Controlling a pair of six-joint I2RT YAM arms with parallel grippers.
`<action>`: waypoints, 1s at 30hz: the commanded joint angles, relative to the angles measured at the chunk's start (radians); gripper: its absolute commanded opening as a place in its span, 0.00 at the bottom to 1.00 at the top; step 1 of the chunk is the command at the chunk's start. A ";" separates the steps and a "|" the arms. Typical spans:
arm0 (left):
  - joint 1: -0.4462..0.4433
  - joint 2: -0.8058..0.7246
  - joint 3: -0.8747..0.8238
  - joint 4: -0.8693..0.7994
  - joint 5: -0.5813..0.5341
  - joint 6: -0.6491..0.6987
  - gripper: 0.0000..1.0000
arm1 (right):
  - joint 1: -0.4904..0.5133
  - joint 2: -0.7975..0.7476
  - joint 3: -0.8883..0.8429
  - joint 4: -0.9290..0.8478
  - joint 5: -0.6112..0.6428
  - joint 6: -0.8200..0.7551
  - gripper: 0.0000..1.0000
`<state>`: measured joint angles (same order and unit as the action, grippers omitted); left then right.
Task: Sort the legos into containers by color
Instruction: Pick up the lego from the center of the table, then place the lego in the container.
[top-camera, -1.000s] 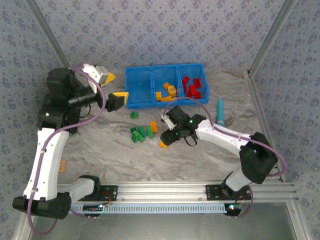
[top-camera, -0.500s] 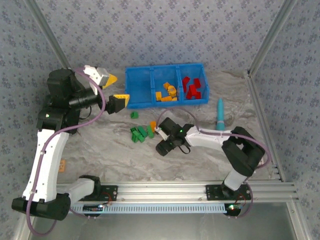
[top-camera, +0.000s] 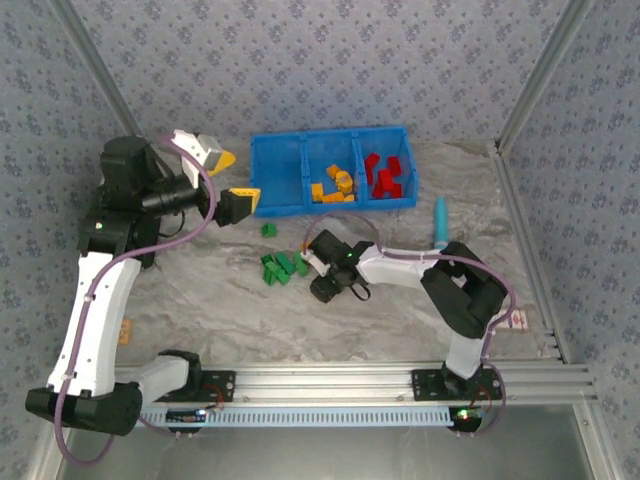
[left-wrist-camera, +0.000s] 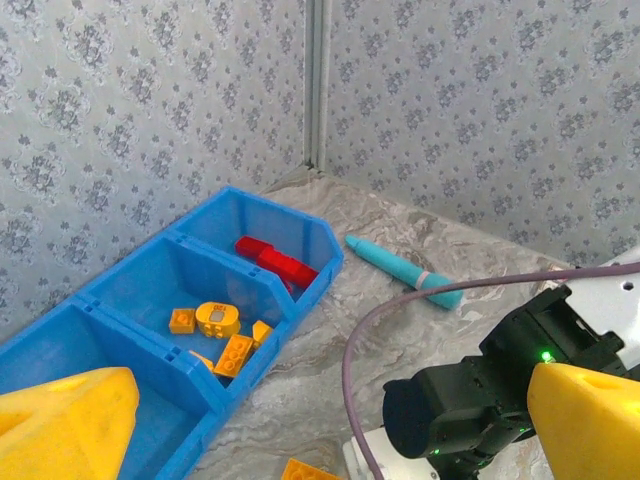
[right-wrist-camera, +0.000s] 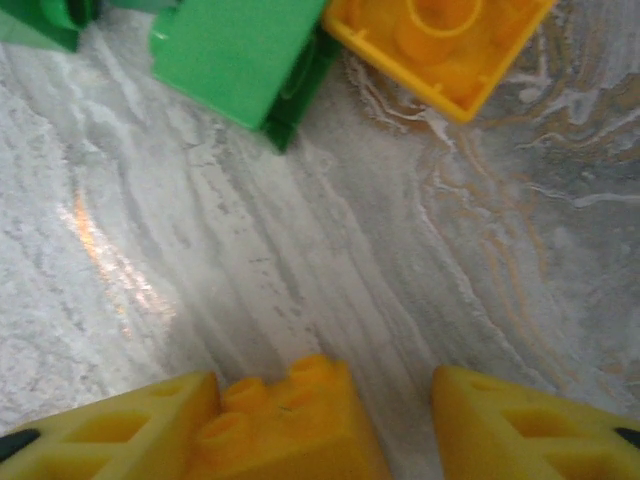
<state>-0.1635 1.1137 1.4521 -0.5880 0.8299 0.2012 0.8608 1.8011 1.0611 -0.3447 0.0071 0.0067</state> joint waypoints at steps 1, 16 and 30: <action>0.020 0.007 0.028 -0.006 0.012 0.024 1.00 | -0.013 0.024 0.022 -0.056 -0.008 -0.014 0.45; 0.112 0.048 0.014 0.020 0.031 0.015 1.00 | -0.206 0.099 0.413 -0.205 -0.029 -0.010 0.27; 0.147 0.092 -0.016 0.009 -0.029 0.053 1.00 | -0.368 0.619 1.120 -0.248 -0.010 -0.054 0.26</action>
<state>-0.0257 1.1927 1.4315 -0.5800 0.7998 0.2283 0.4984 2.3436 2.0830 -0.5297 -0.0044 -0.0200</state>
